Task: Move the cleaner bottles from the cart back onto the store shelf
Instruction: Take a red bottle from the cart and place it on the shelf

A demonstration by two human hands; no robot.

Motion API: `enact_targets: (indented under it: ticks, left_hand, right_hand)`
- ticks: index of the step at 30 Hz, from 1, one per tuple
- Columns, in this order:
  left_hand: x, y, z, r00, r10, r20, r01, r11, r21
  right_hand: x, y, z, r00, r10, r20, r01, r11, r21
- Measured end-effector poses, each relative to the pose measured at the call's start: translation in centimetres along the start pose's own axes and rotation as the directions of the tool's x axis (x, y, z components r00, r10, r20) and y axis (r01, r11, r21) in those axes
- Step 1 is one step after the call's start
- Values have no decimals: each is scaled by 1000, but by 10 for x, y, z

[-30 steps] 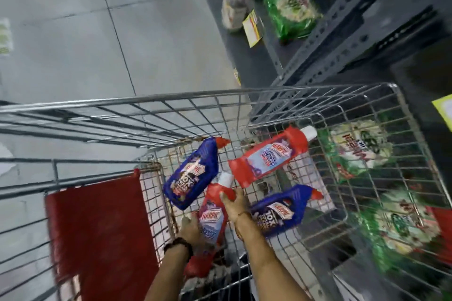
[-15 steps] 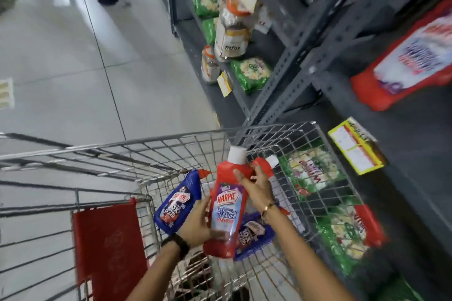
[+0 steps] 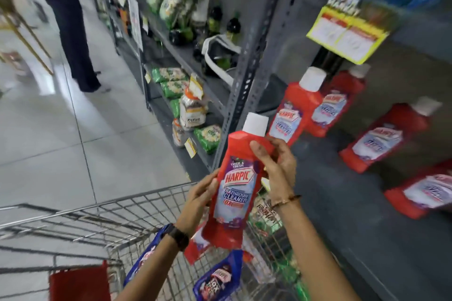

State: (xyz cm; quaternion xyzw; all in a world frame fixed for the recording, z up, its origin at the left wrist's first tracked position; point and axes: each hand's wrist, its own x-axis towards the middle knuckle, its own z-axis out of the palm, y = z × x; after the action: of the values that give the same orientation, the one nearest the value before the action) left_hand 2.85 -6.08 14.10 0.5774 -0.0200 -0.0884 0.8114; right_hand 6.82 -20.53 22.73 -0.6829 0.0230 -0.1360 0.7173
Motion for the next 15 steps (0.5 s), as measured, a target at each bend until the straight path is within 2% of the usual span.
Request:
enact_targets:
  ticks: [3, 8, 15]
  left_hand:
    - [-6, 9, 12, 999, 48, -5, -48, 999, -22]
    - [-8, 13, 28, 1000, 27, 14, -26, 999, -42]
    - [9, 9, 74, 990, -31, 135, 36, 999, -36]
  right_hand:
    - [-2, -16, -9, 1000, -6, -18, 6, 1000, 5]
    - [-9, -26, -28, 998, 38, -53, -35, 998, 55]
    - [-6, -43, -87, 985, -78, -155, 72, 996, -48]
